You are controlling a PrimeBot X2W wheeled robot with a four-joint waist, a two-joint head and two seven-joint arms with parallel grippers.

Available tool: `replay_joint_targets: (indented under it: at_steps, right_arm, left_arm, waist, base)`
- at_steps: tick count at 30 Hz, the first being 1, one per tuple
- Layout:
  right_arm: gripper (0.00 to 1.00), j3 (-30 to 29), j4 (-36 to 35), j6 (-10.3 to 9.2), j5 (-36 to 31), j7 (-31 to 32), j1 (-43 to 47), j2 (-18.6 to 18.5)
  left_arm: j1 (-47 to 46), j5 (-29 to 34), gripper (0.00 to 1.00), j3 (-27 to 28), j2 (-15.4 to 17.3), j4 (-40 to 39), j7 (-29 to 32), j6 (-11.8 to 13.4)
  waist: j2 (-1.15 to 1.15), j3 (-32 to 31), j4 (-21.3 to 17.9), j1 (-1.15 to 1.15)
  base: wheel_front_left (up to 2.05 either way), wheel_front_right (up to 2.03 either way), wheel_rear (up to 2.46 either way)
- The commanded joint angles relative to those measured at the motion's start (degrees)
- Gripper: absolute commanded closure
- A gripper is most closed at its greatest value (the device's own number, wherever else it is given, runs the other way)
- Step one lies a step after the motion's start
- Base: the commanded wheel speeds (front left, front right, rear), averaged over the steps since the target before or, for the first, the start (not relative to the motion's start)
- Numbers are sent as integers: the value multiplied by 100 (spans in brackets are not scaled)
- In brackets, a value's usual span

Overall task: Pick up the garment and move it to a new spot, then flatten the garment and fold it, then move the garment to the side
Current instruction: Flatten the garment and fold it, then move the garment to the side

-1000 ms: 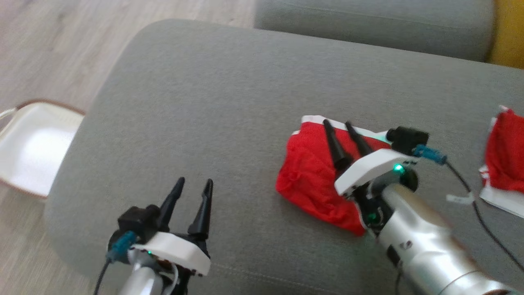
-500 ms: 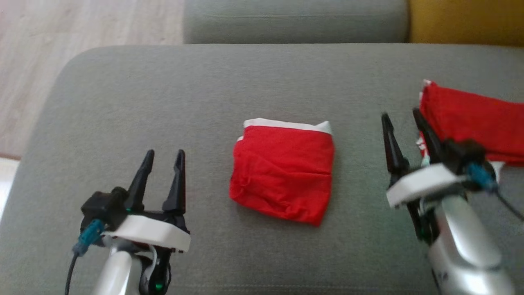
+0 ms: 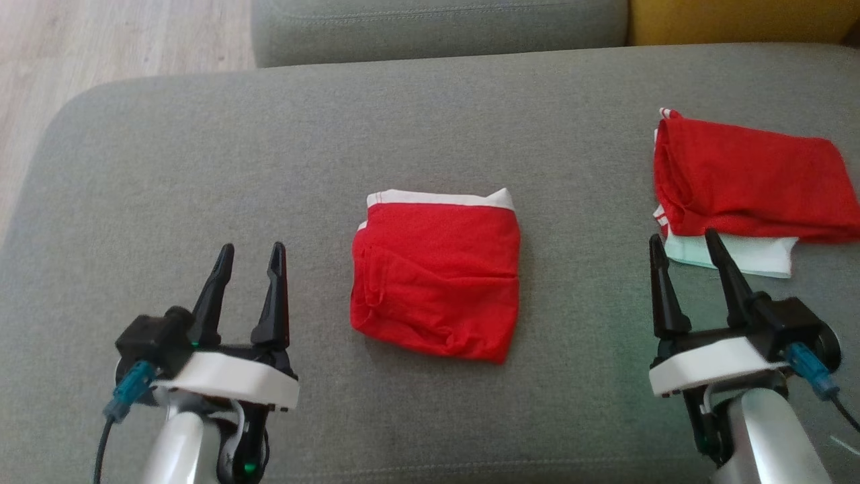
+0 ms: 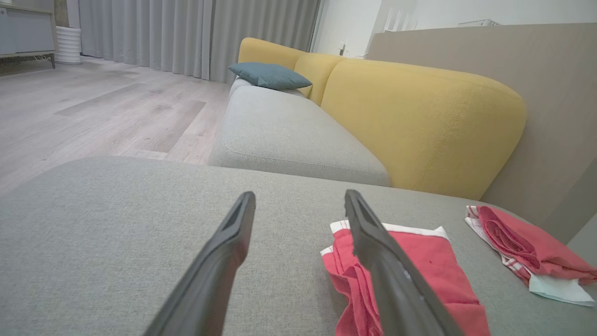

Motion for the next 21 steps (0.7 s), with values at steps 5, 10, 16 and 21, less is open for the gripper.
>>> replay_joint_targets:
  at_steps: [5, 10, 16, 21]
  right_arm:
    - [0, 256, -297, -2, 55, 86, -135, 1]
    - [0, 669, -238, -2, 303, 241, -150, 2]
    - [0, 1249, 117, -2, 625, 580, -338, 2]
    - [0, 1400, 583, -2, 919, 857, -569, 2]
  left_arm:
    - [-238, 94, 0, 203, 45, -154, -70, -25]
    - [-311, 99, 0, 72, 45, -86, -70, -79]
    - [-460, 85, 0, -73, 45, 7, -70, -134]
    - [-587, 42, 0, -231, 45, 57, -70, -164]
  waist:
    - [0, 119, 137, 0]
    - [0, 353, 361, 0]
    - [0, 694, 717, 0]
    - [0, 900, 1063, 0]
  base:
    - [0, 0, 0]
    - [0, 0, 0]
    - [0, 0, 0]
    - [0, 0, 0]
